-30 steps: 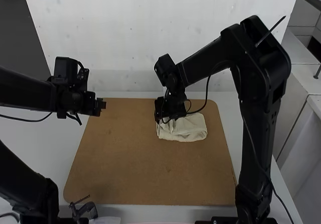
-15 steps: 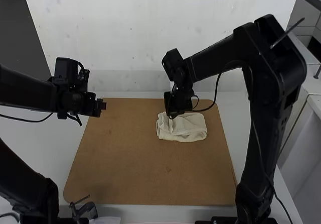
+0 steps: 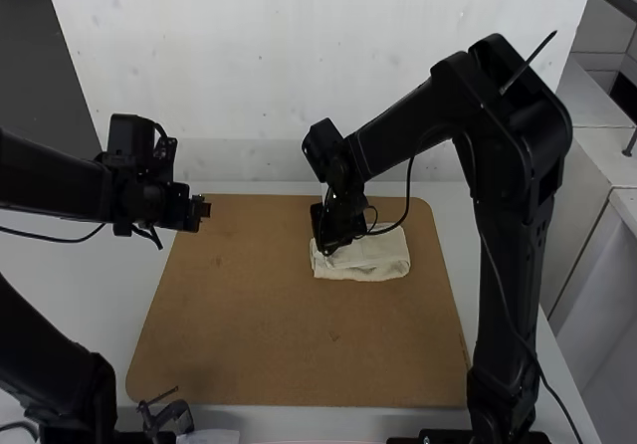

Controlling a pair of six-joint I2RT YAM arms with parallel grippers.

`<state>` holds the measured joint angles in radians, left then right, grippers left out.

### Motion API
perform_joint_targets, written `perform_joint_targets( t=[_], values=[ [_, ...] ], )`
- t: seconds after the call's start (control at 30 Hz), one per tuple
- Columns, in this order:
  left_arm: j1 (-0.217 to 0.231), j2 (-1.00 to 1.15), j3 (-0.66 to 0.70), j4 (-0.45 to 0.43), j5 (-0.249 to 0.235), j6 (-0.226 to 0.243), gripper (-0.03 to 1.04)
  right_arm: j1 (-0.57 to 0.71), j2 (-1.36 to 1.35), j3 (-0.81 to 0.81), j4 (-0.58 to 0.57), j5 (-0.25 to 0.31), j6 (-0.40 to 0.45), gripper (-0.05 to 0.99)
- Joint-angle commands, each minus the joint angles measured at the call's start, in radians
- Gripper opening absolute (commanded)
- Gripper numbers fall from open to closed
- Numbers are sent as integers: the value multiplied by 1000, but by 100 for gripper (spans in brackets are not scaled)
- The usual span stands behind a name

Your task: Fold the towel.

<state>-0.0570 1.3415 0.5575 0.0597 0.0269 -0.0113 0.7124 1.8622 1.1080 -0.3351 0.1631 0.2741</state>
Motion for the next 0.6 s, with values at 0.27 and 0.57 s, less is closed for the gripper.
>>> perform_joint_targets(
  t=[0.27, 0.57],
  values=[
    [23, -2, -28, 37, 15, 11, 98, 32, 69, 72, 24, 10, 20, 2],
    [36, 4, -28, 60, 31, 13, 98, 29, 54, 84, 36, 3, 25, 2]
  ],
)
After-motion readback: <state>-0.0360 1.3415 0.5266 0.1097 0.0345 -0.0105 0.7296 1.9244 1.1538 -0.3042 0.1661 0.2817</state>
